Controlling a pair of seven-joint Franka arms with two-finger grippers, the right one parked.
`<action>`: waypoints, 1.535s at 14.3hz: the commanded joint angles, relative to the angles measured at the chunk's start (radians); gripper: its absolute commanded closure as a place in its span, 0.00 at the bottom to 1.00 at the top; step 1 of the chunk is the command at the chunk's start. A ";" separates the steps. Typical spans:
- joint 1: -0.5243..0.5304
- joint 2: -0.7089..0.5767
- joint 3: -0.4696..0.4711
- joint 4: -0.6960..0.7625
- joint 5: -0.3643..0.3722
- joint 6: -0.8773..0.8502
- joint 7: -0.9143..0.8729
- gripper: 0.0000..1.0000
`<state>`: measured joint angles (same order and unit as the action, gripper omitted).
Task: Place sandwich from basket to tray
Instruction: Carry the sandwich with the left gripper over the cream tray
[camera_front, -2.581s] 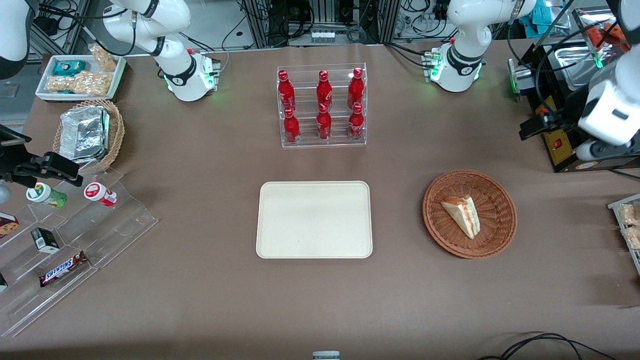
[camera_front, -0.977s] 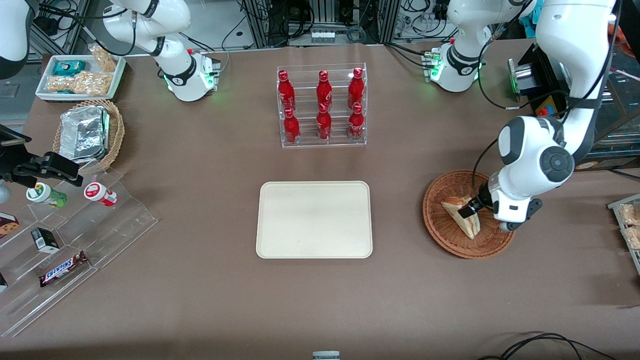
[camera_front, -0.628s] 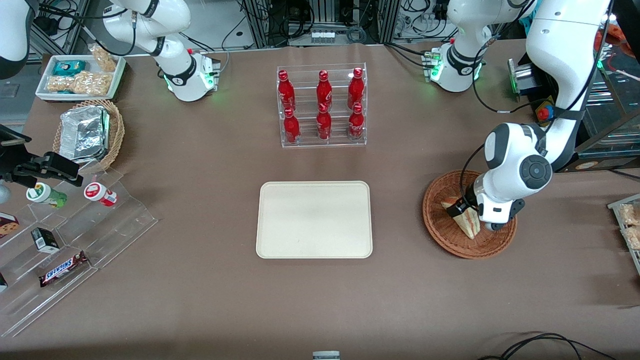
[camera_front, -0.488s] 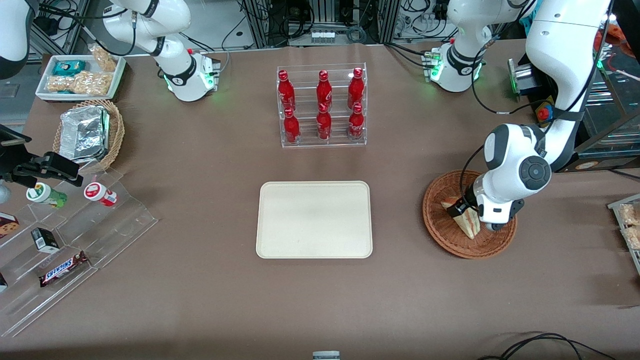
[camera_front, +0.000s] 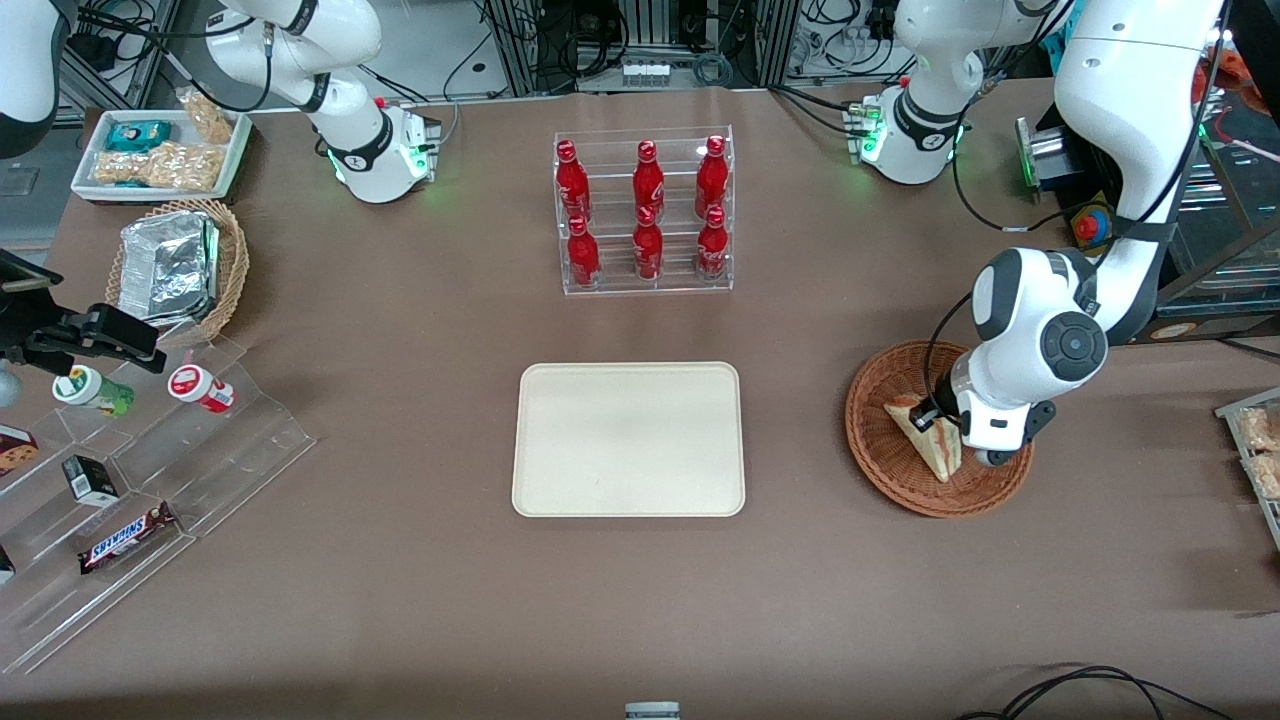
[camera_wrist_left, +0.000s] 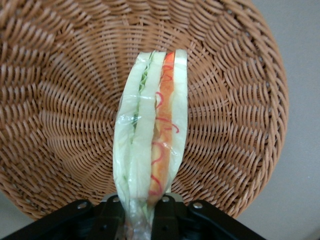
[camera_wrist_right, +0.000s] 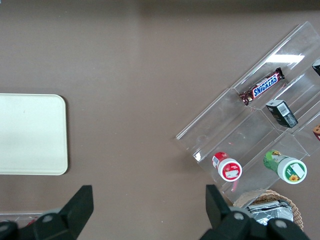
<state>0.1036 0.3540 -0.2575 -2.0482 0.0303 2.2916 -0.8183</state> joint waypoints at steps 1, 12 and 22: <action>-0.007 -0.041 -0.002 0.029 0.028 -0.037 0.011 0.98; -0.381 0.078 -0.048 0.328 0.062 -0.103 0.005 0.95; -0.599 0.367 -0.042 0.594 0.071 -0.107 -0.027 0.90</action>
<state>-0.4703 0.6787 -0.3126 -1.5170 0.0799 2.2064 -0.8265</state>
